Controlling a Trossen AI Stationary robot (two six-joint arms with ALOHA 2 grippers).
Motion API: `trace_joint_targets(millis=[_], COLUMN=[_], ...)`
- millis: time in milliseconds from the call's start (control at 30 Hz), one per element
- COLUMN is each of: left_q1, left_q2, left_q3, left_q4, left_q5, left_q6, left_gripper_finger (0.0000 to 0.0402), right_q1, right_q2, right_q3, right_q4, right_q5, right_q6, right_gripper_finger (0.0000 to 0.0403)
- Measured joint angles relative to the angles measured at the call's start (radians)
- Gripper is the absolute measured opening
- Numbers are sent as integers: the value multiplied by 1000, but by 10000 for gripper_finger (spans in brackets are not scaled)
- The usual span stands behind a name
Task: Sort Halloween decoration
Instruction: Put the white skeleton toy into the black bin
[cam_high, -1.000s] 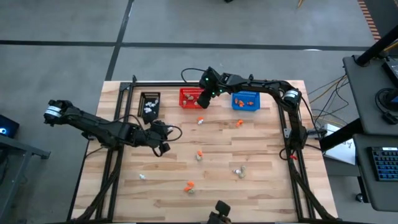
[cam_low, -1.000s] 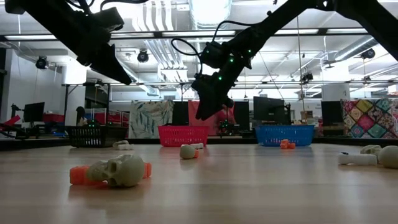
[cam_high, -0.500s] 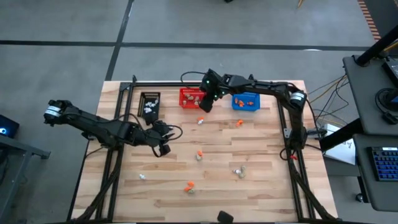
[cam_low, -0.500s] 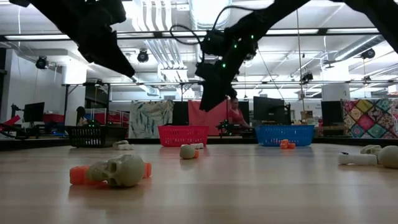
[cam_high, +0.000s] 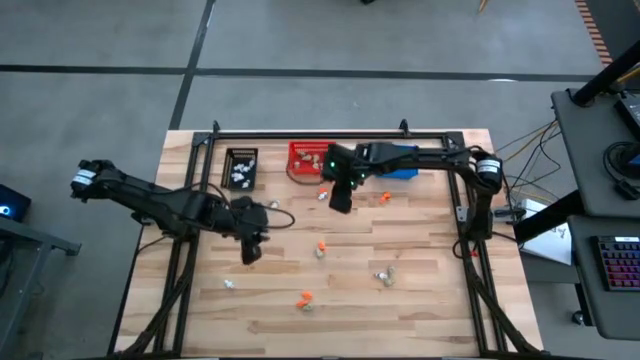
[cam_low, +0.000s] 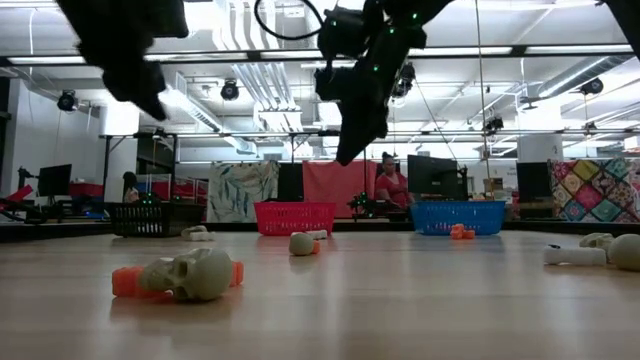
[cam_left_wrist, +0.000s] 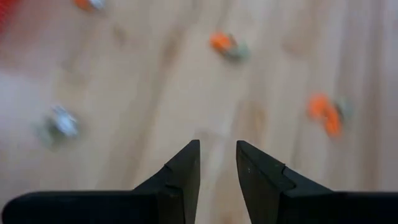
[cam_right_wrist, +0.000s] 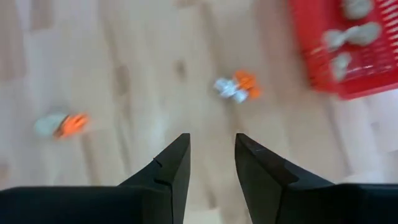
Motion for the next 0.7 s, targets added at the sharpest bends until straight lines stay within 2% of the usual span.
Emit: trace_joint_targets(millis=[133, 300, 433, 567, 700], left_q1=[-36, -115, -224, -316, -375], left_q2=[17, 64, 125, 194, 258], left_q3=[19, 10, 8, 13, 25], left_q4=[-106, -157, -166, -166, -183], left_q5=[138, 282, 286, 218, 191], left_q6=[-17, -22, -27, -61, -76], left_gripper_finger=[86, 86, 86, 86, 87], right_q1=[63, 137, 186, 222, 241], right_q2=[-15, -24, -33, -37, -37], right_q3=[-11, -16, -20, -20, -20], right_q4=[-57, -96, -97, -92, -82], right_q5=[0, 0, 0, 0, 0], right_q6=[0, 0, 0, 5, 9], right_gripper_finger=[118, 114, 109, 105, 106])
